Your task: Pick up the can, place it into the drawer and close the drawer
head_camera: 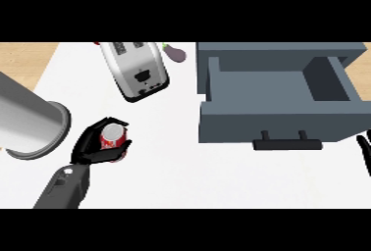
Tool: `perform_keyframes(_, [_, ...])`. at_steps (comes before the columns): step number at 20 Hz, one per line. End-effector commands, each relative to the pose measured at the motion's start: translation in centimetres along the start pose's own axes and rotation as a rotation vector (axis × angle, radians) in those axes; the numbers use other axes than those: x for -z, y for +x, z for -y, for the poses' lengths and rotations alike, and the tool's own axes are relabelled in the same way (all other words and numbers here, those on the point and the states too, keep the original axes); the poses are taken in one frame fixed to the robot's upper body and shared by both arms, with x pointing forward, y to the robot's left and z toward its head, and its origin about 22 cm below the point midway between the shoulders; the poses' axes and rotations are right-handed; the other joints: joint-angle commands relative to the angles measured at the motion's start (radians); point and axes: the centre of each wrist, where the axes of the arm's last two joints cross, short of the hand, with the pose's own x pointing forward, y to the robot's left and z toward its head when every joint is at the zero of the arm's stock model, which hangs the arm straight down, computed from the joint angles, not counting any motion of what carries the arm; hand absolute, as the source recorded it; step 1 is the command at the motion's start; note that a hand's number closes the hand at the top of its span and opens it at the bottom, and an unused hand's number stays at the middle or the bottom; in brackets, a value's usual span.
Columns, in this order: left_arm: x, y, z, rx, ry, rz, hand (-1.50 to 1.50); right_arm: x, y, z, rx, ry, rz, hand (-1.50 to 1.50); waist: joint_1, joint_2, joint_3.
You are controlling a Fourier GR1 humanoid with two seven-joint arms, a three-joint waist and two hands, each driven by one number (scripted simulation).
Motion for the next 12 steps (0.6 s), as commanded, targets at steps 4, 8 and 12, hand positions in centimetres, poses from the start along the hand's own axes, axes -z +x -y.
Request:
perform_keyframes(4, [0.7,1.8,1.0,-0.056,-0.066,0.018,1.5,-0.9,1.6,2.2,0.003,-0.01,0.015,-1.5,0.001,-0.001,-0.001])
perform_keyframes(8, [0.0,1.8,5.4,-0.091,-0.106,0.079,1.5,-0.2,-0.6,1.3,0.0,-0.01,0.009,-1.5,0.006,-0.001,-0.001])
perform_keyframes(12, [-0.2,4.1,-0.3,-0.068,0.163,0.088,1.5,-1.1,0.8,1.0,0.006,-0.035,0.0,-1.5,0.008,-0.002,-0.001])
